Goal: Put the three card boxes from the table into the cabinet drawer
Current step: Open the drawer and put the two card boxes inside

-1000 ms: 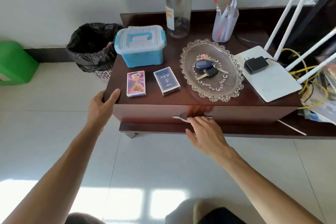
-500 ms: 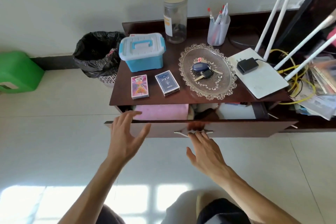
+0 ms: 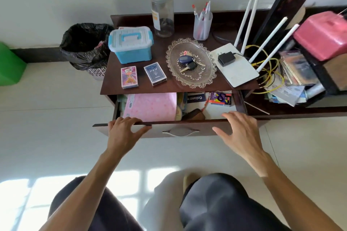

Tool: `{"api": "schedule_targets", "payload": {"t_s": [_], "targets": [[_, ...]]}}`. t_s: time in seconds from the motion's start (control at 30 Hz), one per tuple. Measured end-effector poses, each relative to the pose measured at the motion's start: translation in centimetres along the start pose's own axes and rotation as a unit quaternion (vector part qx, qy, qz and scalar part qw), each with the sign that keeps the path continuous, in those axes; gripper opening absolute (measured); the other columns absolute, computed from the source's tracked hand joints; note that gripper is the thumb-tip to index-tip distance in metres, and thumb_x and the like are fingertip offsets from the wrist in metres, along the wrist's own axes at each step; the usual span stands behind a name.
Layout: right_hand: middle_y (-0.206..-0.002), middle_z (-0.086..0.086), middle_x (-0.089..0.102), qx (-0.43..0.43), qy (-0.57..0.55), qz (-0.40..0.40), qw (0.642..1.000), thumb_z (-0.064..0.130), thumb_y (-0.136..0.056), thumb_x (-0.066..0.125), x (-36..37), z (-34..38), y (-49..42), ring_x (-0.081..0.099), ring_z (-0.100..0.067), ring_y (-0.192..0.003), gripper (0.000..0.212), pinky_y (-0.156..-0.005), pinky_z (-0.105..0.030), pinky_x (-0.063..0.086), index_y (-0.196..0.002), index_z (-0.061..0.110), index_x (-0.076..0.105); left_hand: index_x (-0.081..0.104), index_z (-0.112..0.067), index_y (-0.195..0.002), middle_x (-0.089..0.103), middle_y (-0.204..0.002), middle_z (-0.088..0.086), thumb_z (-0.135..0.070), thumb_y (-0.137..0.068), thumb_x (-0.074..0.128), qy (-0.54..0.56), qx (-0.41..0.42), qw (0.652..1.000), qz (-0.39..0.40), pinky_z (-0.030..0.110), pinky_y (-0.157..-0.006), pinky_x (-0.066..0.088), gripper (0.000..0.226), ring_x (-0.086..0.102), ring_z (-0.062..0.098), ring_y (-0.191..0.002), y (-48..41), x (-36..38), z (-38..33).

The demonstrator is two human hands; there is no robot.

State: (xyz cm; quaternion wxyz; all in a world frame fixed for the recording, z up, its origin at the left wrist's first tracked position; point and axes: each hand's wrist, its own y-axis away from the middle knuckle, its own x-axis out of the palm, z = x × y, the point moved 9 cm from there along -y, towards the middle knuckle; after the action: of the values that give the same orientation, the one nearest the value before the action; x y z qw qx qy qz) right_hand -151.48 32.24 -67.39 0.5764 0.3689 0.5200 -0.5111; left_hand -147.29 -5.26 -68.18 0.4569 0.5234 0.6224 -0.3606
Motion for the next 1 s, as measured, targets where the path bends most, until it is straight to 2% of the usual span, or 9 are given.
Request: {"api": "schedule_targets", "payload": {"t_s": [0.1, 0.27, 0.4, 0.53, 0.67, 0.87, 1.0], "targets": [[-0.112, 0.002, 0.075, 0.011, -0.01, 0.039, 0.999, 0.065, -0.087, 0.062, 1.0, -1.6, -0.5, 0.067, -0.02, -0.104, 0.051, -0.096, -0.043, 0.042, -0.116, 0.024, 0.072, 0.075, -0.035, -0.096, 0.075, -0.1, -0.006, -0.078, -0.072, 0.051, 0.018, -0.009, 1.0, 0.008, 0.039, -0.09, 0.033, 0.055, 0.056, 0.02, -0.096, -0.1, -0.1, 0.0], [-0.098, 0.003, 0.076, 0.025, -0.054, 0.022, 0.998, 0.066, -0.085, 0.062, 1.0, -2.1, -0.4, 0.066, -0.021, -0.09, 0.048, -0.085, -0.041, 0.041, -0.103, 0.024, 0.076, 0.076, -0.034, -0.095, 0.075, -0.1, -0.008, -0.077, -0.069, 0.055, 0.038, -0.012, 0.999, 0.005, 0.035, -0.086, 0.028, 0.054, 0.054, 0.018, -0.095, 0.4, -0.1, 0.2], [-0.099, 0.003, 0.075, 0.019, -0.067, 0.025, 0.997, 0.064, -0.083, 0.064, 1.2, -2.2, 1.4, 0.065, -0.021, -0.092, 0.048, -0.084, -0.035, 0.031, -0.102, 0.022, 0.077, 0.076, -0.034, -0.093, 0.075, -0.107, -0.006, -0.07, -0.071, 0.064, 0.054, -0.008, 0.998, 0.002, 0.035, -0.087, 0.026, 0.044, 0.055, 0.021, -0.101, 2.0, -0.2, 0.5], [-0.1, 0.001, 0.076, 0.009, -0.085, 0.016, 0.996, 0.064, -0.082, 0.063, 1.3, -2.4, 3.2, 0.065, -0.022, -0.094, 0.051, -0.085, -0.032, 0.025, -0.102, 0.019, 0.077, 0.075, -0.036, -0.091, 0.075, -0.104, -0.011, -0.068, -0.07, 0.066, 0.061, -0.008, 0.998, 0.001, 0.034, -0.086, 0.026, 0.039, 0.056, 0.019, -0.101, 3.6, 0.0, 0.6], [-0.099, 0.0, 0.075, 0.006, -0.1, 0.021, 0.995, 0.059, -0.083, 0.068, 1.4, -2.2, 4.6, 0.063, -0.023, -0.094, 0.045, -0.082, -0.029, 0.022, -0.1, 0.018, 0.078, 0.075, -0.036, -0.094, 0.074, -0.103, -0.014, -0.07, -0.069, 0.064, 0.053, -0.001, 0.999, 0.008, 0.035, -0.087, 0.027, 0.044, 0.055, 0.018, -0.099, 5.1, 0.4, 0.9], [-0.102, -0.001, 0.074, 0.03, -0.129, 0.059, 0.989, 0.052, -0.083, 0.073, 1.2, -1.9, 6.6, 0.062, -0.023, -0.097, 0.041, -0.087, -0.032, 0.025, -0.102, 0.016, 0.077, 0.076, -0.037, -0.091, 0.075, -0.097, -0.012, -0.072, -0.066, 0.058, 0.052, 0.011, 0.999, 0.002, 0.036, -0.083, 0.027, 0.046, 0.057, 0.019, -0.091, 7.0, 0.7, 1.0], [-0.116, 0.011, 0.068, 0.042, -0.163, 0.123, 0.978, 0.064, -0.088, 0.062, 0.8, -1.2, 6.5, 0.056, -0.011, -0.109, 0.045, -0.101, -0.04, 0.034, -0.114, 0.03, 0.071, 0.075, -0.033, -0.093, 0.075, -0.099, -0.012, -0.074, -0.069, 0.06, 0.042, 0.018, 0.999, -0.007, 0.037, -0.083, 0.028, 0.05, 0.057, 0.019, -0.092, 7.5, 0.8, 0.8]]}}
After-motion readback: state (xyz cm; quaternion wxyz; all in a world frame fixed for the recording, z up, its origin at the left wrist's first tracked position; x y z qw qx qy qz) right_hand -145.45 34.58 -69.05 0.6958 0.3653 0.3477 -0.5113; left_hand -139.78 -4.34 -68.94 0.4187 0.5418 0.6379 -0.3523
